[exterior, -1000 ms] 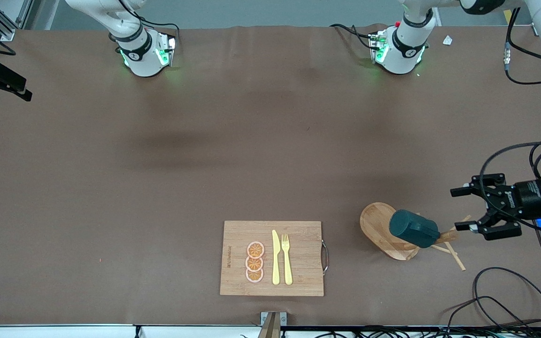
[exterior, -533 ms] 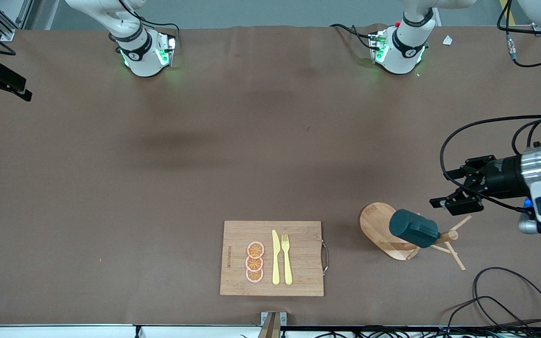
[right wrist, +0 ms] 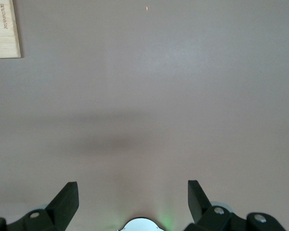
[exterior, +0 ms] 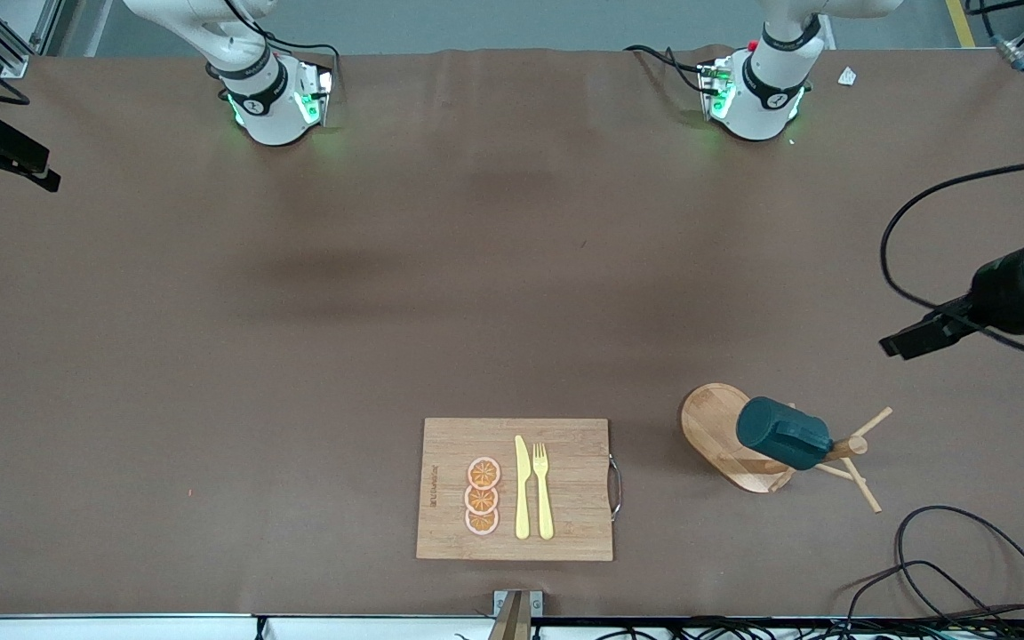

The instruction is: Pass cup and hang on rack

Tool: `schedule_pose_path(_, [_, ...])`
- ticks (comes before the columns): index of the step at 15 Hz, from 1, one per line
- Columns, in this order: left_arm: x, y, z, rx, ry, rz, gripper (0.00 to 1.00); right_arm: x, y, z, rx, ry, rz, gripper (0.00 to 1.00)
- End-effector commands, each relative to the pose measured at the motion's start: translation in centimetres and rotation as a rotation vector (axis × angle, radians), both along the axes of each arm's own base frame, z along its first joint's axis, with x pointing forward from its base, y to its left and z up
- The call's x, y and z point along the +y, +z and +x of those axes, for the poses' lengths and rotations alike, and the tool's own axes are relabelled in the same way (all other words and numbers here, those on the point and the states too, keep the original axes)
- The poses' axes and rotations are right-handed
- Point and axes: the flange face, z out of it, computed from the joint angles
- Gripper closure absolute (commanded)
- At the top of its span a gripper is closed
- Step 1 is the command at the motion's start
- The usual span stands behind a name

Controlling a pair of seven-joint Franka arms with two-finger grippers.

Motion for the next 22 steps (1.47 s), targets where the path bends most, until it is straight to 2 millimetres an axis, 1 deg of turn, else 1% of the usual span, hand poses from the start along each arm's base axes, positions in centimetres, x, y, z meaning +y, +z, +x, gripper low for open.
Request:
schedule_pose_path(1, [1.2, 1.7, -1.8, -0.019, -0.149, 0.044, 0.0, -0.3, 0.3, -0.7, -0.013, 0.006, 0.013, 0.0])
schedule_pose_path(2, [1.9, 2.5, -2.4, -0.028, -0.176, 0.064, 0.0, -0.3, 0.3, -0.7, -0.013, 0.006, 0.013, 0.0])
schedule_pose_path(4, [2.1, 3.4, -3.8, -0.033, -0.249, 0.066, 0.0, -0.3, 0.3, -0.7, -0.013, 0.006, 0.013, 0.0])
schedule_pose_path(5, [3.1, 3.4, -4.5, -0.032, -0.241, 0.054, 0.0, -0.3, 0.3, -0.7, -0.011, 0.006, 0.013, 0.0])
schedule_pose_path(7, [3.3, 3.5, -6.0, -0.041, -0.249, 0.037, 0.0, -0.3, 0.3, -0.7, -0.013, 0.006, 0.011, 0.0])
schedule_pose_path(8, [2.5, 4.0, -6.7, -0.048, -0.265, 0.037, 0.0, -0.3, 0.3, -0.7, -0.014, 0.006, 0.012, 0.0])
schedule_pose_path(9, [2.2, 4.4, -7.3, -0.051, -0.272, 0.052, 0.0, -0.3, 0.3, -0.7, -0.016, 0.006, 0.012, 0.0])
schedule_pose_path(10, [1.8, 4.0, -7.6, -0.038, -0.287, 0.064, 0.0, -0.2, 0.3, -0.6, -0.016, 0.007, 0.012, 0.0])
schedule_pose_path(11, [2.6, 3.7, -7.9, -0.029, -0.284, 0.062, 0.0, -0.2, 0.5, -0.6, -0.019, 0.007, 0.012, 0.0])
schedule_pose_path(12, [2.5, 2.9, -8.2, -0.012, -0.307, 0.058, 0.0, 0.0, 0.5, -0.6, -0.019, 0.01, 0.012, 0.0])
schedule_pose_path(14, [2.0, 3.1, -9.1, -0.032, -0.32, 0.069, 0.0, 0.0, 0.5, -0.7, -0.019, 0.01, 0.012, 0.0])
schedule_pose_path(16, [1.4, 2.7, -11.1, -0.058, -0.329, 0.078, 0.0, -0.1, 0.6, -0.8, -0.017, 0.009, 0.011, 0.0])
schedule_pose_path(18, [1.3, 2.2, -11.8, -0.047, -0.331, 0.077, 0.0, -0.1, 0.5, -0.7, -0.016, 0.009, 0.011, 0.0])
schedule_pose_path(20, [0.2, 2.2, -13.1, -0.089, -0.333, 0.085, 0.0, -0.2, 0.6, -0.8, -0.015, 0.009, 0.009, 0.0])
schedule_pose_path(22, [-0.1, 2.1, -13.6, -0.075, -0.354, 0.087, 0.0, -0.2, 0.6, -0.8, -0.015, 0.008, 0.008, 0.0])
